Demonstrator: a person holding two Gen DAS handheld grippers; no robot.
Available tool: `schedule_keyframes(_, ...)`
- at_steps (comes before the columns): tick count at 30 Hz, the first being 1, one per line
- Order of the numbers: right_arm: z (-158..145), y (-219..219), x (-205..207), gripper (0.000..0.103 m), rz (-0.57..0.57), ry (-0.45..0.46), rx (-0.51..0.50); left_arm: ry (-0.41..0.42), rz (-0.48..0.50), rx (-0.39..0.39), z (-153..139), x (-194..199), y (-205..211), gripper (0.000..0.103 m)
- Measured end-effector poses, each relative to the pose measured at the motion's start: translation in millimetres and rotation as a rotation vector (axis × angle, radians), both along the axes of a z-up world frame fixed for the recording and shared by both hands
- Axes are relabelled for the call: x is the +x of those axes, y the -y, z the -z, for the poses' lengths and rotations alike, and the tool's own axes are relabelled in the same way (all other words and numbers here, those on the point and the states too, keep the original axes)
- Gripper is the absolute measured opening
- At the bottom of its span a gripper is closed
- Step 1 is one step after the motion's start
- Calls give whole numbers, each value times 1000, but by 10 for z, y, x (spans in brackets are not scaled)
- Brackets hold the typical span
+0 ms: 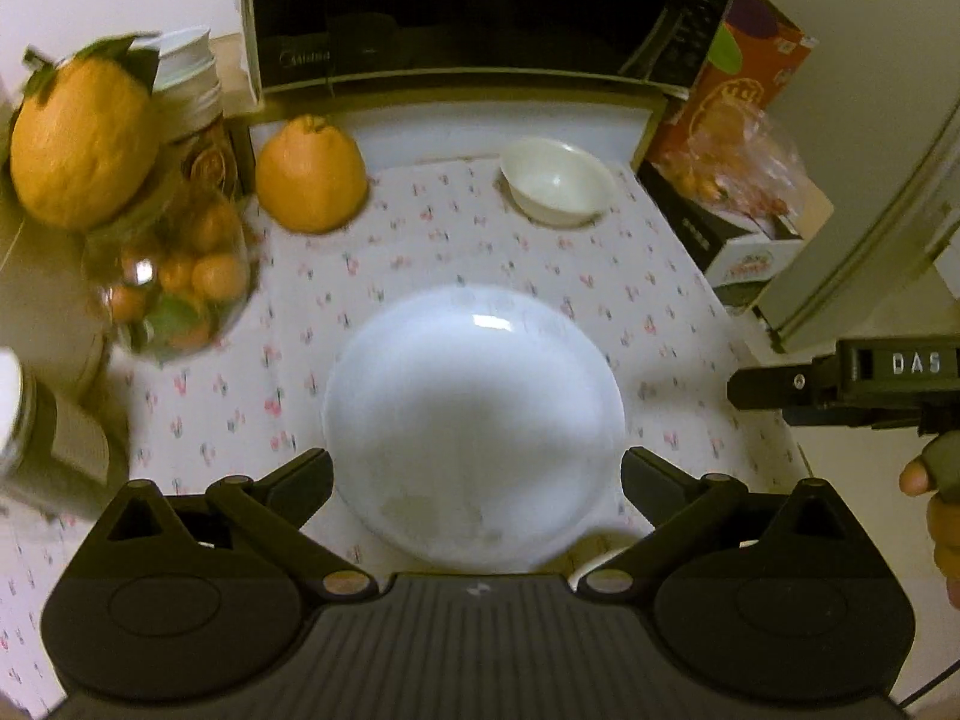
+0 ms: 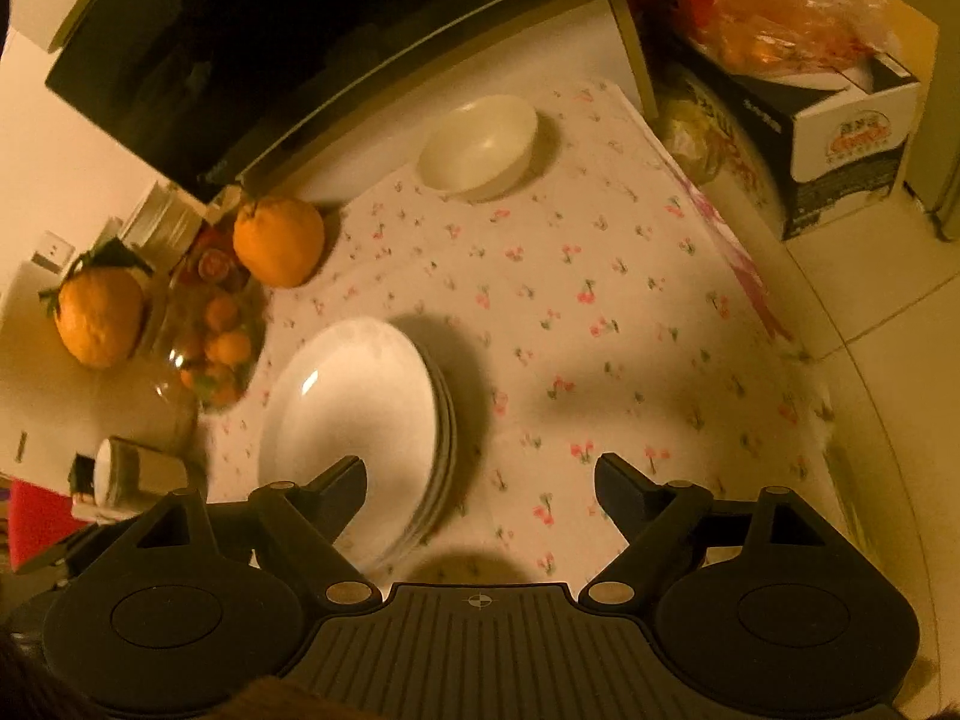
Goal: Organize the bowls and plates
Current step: 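Move both grippers over the plates to the small white bowl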
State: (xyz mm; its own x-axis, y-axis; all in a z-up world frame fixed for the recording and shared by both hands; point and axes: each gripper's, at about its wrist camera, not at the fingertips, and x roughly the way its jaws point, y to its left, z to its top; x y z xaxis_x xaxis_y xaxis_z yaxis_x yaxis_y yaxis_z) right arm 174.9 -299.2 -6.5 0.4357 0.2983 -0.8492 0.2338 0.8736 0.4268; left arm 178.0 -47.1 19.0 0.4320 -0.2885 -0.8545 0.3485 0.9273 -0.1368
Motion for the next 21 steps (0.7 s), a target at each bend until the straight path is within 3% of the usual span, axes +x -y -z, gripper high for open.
schedule_keyframes(9,125,245,509,86,67,49,-15,68,5,8,24,588,224,102)
schedule_keyframes(21,397,713,1173,86,169,84,53,7,1,-55,326,1424,577,102)
